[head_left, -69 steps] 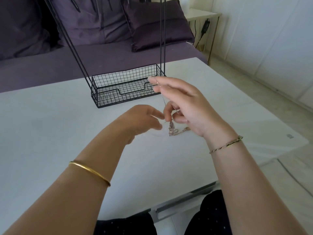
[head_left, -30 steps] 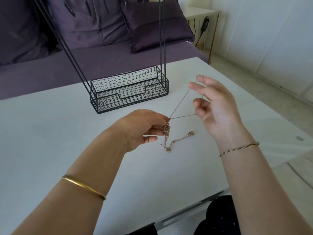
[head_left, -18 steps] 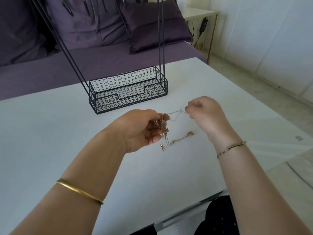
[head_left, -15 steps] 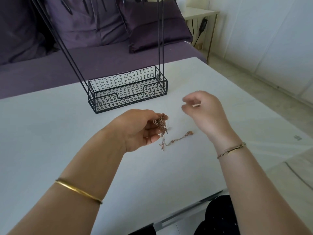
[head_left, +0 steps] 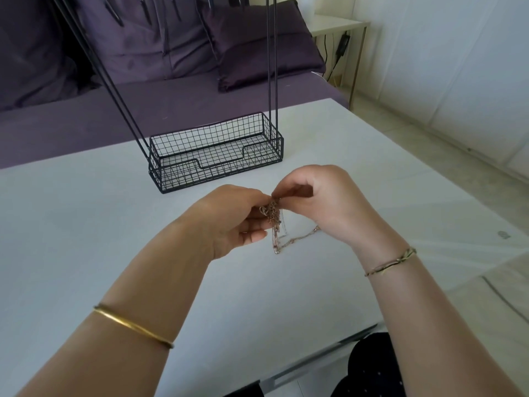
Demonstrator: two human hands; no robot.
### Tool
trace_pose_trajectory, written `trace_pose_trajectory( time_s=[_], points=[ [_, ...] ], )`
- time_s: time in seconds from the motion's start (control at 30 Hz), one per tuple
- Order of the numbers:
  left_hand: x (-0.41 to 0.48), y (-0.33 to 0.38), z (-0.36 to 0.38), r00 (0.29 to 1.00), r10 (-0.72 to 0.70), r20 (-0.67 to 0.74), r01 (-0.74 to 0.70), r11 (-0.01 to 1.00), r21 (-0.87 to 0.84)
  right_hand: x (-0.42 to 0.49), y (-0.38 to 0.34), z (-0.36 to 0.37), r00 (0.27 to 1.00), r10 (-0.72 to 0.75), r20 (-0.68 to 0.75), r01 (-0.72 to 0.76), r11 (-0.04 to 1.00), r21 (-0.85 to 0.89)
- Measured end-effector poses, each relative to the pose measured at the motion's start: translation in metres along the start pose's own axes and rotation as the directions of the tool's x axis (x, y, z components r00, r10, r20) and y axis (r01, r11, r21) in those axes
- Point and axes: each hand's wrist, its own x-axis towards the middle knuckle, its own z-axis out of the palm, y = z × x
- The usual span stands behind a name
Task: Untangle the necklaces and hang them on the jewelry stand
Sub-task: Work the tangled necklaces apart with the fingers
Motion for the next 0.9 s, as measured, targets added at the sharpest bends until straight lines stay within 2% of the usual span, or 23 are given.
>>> trace_pose_trajectory(
  time_s=[0.13, 0.3, 0.47, 0.6, 0.7, 0.9],
  points=[
    [0.0, 0.0014, 0.0009, 1.0, 0.016, 0.018, -0.015, 1.0, -0.003, 0.0008, -0.0003, 0.0004, 1.0, -0.018, -0.024, 0.017, 0.999, -0.029],
    [-0.0003, 0.0, 0.0006, 0.989, 0.147, 0.0, -0.145, 0.977, 0.157, -0.0003, -0.0011, 0.001, 1.0, -0.021, -0.011, 0.021, 1.0, -0.015],
    [-0.0025, -0.0005, 0.0034, 0.936, 0.339, -0.096, -0.28, 0.88, 0.383, -0.0009, -0.0008, 0.0009, 1.0, 0.015, -0.003, -0.014, 1.0, 0.019],
    [-0.0058, -0.0007, 0.0066, 0.88, 0.457, -0.127, -0.343, 0.799, 0.494, -0.0014, -0.0001, -0.0001, 0.998, 0.054, 0.03, -0.055, 0.998, 0.031],
    [-0.0058, 0.0008, 0.0082, 0.885, 0.447, -0.13, -0.344, 0.816, 0.466, -0.0012, -0.0012, -0.0014, 0.998, 0.058, 0.024, -0.058, 0.998, 0.026],
    [-0.0057, 0.0034, 0.0075, 0.948, 0.311, -0.062, -0.279, 0.91, 0.307, -0.0008, -0.0031, -0.0024, 0.998, -0.007, -0.068, 0.006, 1.0, -0.003]
  ],
)
